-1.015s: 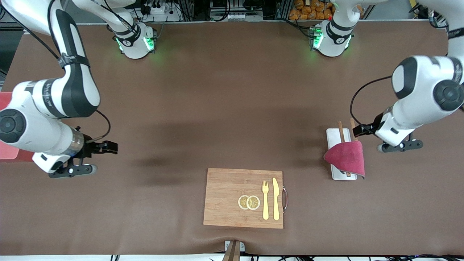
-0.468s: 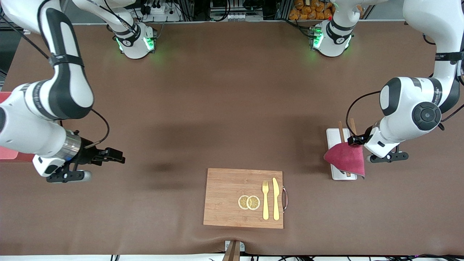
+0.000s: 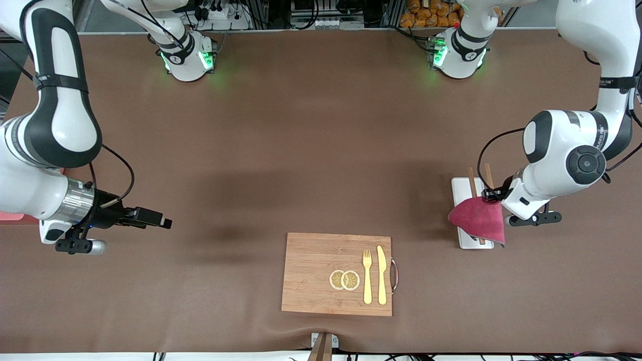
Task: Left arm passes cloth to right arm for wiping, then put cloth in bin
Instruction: 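Reach the left gripper to the pink cloth while the right gripper advances, then close the left gripper on the pink cloth and lift it off the chopsticks, then carry the cloth toward the right gripper with the left gripper, then grasp the cloth with the right gripper while the left gripper holds it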
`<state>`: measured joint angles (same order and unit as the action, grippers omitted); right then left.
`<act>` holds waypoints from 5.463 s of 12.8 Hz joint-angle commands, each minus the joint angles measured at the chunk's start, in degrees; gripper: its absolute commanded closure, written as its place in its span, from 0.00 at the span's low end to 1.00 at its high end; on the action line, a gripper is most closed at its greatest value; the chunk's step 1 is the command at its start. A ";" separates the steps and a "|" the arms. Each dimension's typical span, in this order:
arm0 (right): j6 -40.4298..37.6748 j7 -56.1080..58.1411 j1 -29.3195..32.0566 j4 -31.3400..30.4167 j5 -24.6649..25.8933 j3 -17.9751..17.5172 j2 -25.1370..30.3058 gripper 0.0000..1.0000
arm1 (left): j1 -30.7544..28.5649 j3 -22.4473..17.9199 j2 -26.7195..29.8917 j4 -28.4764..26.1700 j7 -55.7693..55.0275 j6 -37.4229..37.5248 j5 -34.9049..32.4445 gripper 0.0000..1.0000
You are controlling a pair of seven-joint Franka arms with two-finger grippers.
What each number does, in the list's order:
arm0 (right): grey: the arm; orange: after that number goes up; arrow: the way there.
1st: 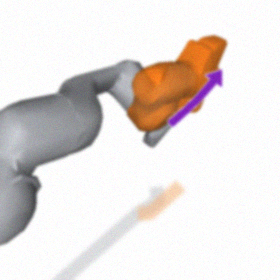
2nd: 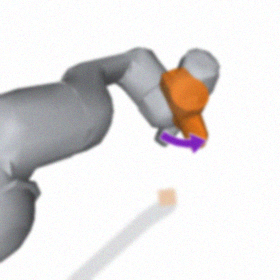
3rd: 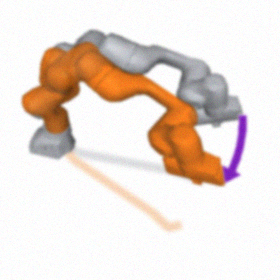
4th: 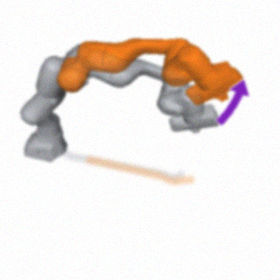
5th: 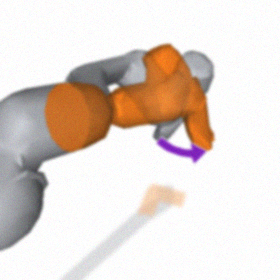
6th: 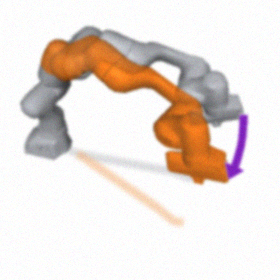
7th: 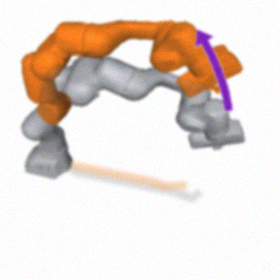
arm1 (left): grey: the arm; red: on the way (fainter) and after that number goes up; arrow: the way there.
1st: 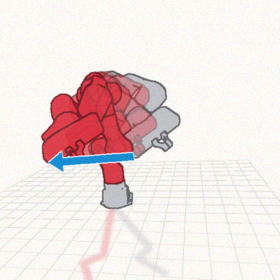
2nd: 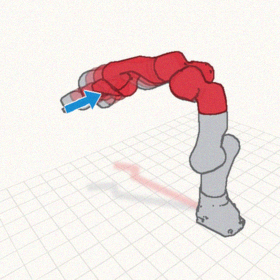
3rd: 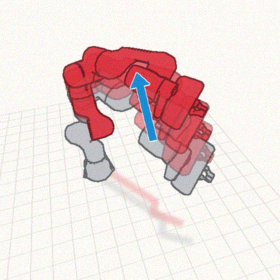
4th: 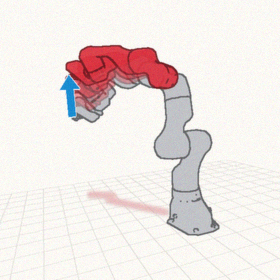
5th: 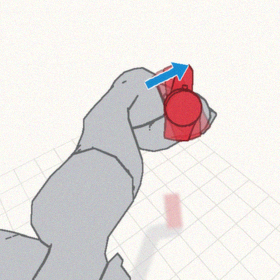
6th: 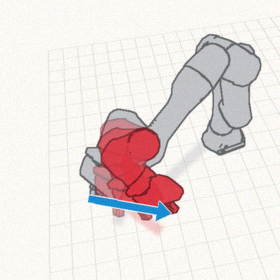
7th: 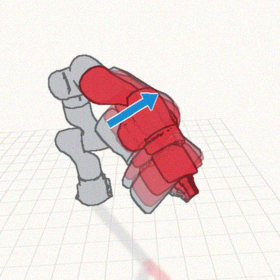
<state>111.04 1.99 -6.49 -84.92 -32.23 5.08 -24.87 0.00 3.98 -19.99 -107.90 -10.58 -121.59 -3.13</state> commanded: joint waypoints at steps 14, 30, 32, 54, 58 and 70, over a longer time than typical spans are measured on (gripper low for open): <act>2.08 -2.25 -1.43 0.98 -3.89 -0.34 -2.28 0.00 | 0.18 -0.02 -2.24 2.16 -0.24 -0.23 -1.18 1.00; 1.64 -10.14 -3.00 0.63 -3.89 -0.34 -1.94 0.00 | 2.98 18.77 2.43 19.65 -25.34 15.59 11.37 1.00; 1.64 -15.50 -3.97 0.54 -3.80 -0.34 -1.85 0.00 | 5.61 19.31 0.40 22.98 -30.88 14.72 14.98 1.00; -4.42 -70.11 -16.45 -2.63 -6.44 -0.34 -0.96 0.33 | 27.69 19.40 -17.10 31.87 -100.52 -32.31 17.19 1.00; -4.52 -65.10 -15.40 -2.18 -5.47 -0.25 -1.41 1.00 | 28.04 19.40 -17.01 31.87 -100.87 -32.31 17.10 1.00; -8.03 -47.26 -13.38 -0.68 10.79 0.01 -0.44 1.00 | 25.15 16.68 -9.64 30.73 -99.38 -23.64 7.12 0.00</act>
<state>103.50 -47.12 -19.95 -84.66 -23.15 5.52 -25.65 26.45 21.62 -33.45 -75.80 -110.04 -150.19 8.55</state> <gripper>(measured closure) 0.978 0.282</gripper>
